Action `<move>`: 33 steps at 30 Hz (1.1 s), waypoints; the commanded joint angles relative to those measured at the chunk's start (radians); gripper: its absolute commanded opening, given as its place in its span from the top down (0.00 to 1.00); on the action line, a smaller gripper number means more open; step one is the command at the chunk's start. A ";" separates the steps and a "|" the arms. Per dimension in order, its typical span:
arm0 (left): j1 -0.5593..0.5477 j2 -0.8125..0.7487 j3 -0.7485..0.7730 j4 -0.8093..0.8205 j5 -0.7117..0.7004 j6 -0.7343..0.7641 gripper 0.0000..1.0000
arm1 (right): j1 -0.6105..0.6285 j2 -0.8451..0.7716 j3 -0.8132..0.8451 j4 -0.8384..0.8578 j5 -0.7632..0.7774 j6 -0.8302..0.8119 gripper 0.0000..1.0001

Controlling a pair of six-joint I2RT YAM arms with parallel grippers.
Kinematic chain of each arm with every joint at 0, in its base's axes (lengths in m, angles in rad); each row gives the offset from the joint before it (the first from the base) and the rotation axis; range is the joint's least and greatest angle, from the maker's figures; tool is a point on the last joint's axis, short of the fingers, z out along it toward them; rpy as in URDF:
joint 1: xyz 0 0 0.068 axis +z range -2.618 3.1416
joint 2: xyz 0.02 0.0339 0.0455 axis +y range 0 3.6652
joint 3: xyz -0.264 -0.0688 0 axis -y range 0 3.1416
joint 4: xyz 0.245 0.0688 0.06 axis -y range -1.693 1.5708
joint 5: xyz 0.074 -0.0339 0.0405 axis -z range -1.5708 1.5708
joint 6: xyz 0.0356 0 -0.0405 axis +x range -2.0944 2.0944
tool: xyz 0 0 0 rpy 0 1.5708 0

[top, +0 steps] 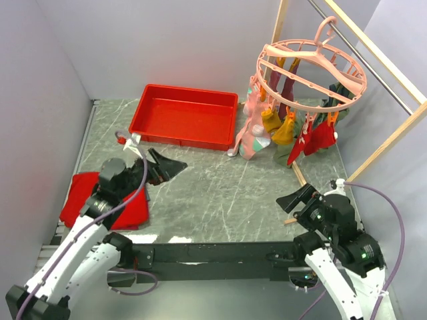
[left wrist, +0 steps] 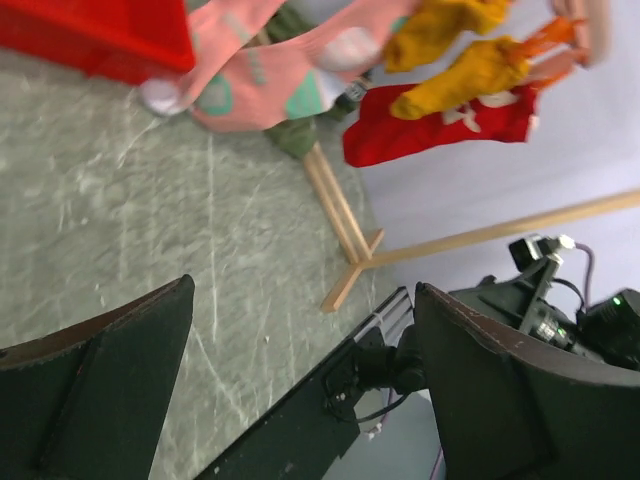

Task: Remove the socks clipped to the hanger

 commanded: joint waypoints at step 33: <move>-0.456 1.063 0.931 0.164 -0.105 0.309 0.26 | -0.005 0.565 0.946 -0.174 0.091 -0.366 0.00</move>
